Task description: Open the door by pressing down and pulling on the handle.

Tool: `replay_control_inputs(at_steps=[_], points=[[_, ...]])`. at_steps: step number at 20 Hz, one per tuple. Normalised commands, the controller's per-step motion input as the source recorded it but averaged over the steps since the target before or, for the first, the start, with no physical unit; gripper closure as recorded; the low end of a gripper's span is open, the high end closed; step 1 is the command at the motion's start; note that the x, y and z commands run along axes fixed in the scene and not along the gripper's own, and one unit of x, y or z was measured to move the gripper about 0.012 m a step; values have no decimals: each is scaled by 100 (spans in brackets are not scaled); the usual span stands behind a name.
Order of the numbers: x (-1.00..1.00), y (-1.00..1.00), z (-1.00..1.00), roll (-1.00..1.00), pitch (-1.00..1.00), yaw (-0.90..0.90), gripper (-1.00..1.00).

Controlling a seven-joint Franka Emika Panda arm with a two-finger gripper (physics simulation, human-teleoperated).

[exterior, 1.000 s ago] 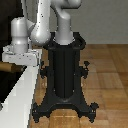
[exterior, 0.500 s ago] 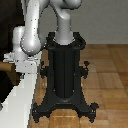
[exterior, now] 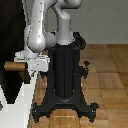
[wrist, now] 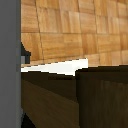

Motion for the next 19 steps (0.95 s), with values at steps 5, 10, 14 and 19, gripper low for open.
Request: replay_control_inputs(at_steps=[5,10,14,19], points=[[0,100,0,0,0,0,100],[0,100,0,0,0,0,100],[0,100,0,0,0,0,100],[0,40,0,0,0,0,100]])
